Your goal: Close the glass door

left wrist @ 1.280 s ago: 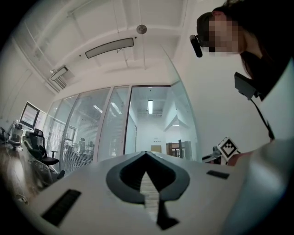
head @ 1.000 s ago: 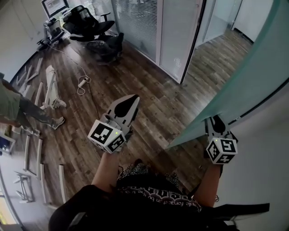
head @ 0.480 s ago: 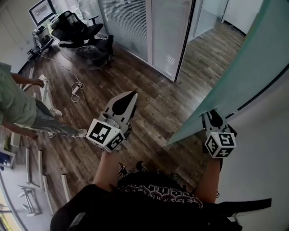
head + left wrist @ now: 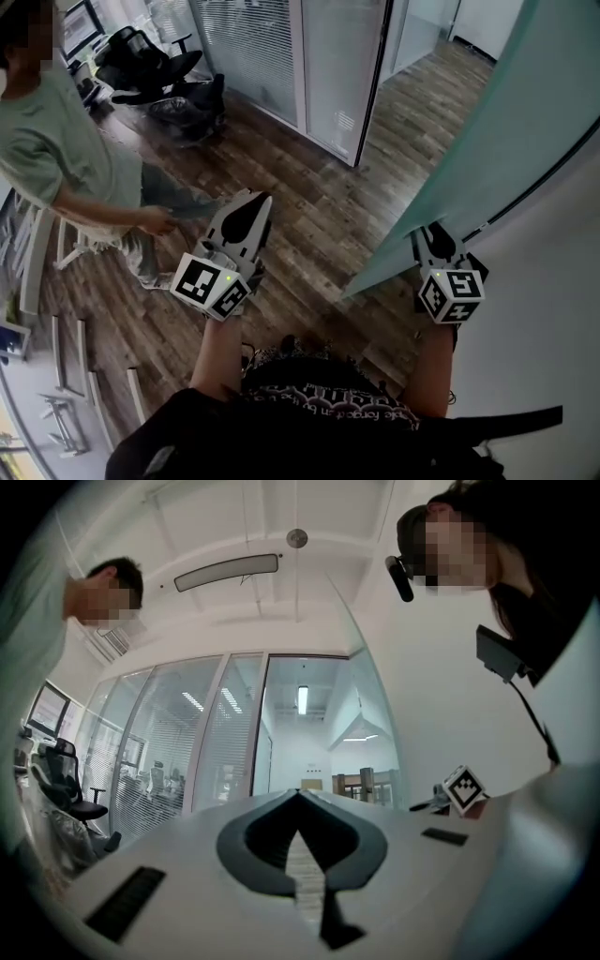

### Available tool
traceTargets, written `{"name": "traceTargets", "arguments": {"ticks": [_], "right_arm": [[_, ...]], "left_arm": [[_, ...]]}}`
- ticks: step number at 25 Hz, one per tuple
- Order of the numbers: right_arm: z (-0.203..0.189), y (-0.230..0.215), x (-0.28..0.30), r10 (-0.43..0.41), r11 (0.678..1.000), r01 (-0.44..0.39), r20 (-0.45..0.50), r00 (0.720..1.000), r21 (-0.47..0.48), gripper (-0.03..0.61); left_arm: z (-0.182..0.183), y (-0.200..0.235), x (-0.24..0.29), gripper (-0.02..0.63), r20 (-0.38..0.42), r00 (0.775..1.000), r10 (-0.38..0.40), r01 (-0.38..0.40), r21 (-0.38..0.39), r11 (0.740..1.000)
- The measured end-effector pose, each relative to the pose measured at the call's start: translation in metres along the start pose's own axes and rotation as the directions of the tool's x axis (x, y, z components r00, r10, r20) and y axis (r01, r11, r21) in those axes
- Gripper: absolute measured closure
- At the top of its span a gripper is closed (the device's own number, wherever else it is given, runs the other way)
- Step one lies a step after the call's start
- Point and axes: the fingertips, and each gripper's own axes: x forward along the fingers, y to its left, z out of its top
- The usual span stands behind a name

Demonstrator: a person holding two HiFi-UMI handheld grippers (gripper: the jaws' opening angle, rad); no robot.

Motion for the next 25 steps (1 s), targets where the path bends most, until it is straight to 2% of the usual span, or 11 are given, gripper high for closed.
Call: {"name": "traceTargets", "arguments": {"ticks": [13, 25], "right_arm": [[0.004, -0.001, 0.029, -0.039, 0.999, 0.039, 0.005, 0.999, 0.018, 0.459], [0.015, -0.008, 0.063, -0.125, 0.991, 0.124, 0.028, 0.992, 0.045, 0.46]], "left_arm": [[-0.008, 0.044, -0.004, 0.612, -0.005, 1.0, 0.017, -0.018, -0.036, 0.999], [-0.008, 0.115, -0.021, 0.612, -0.013, 1.0, 0.028, -0.029, -0.053, 0.998]]}}
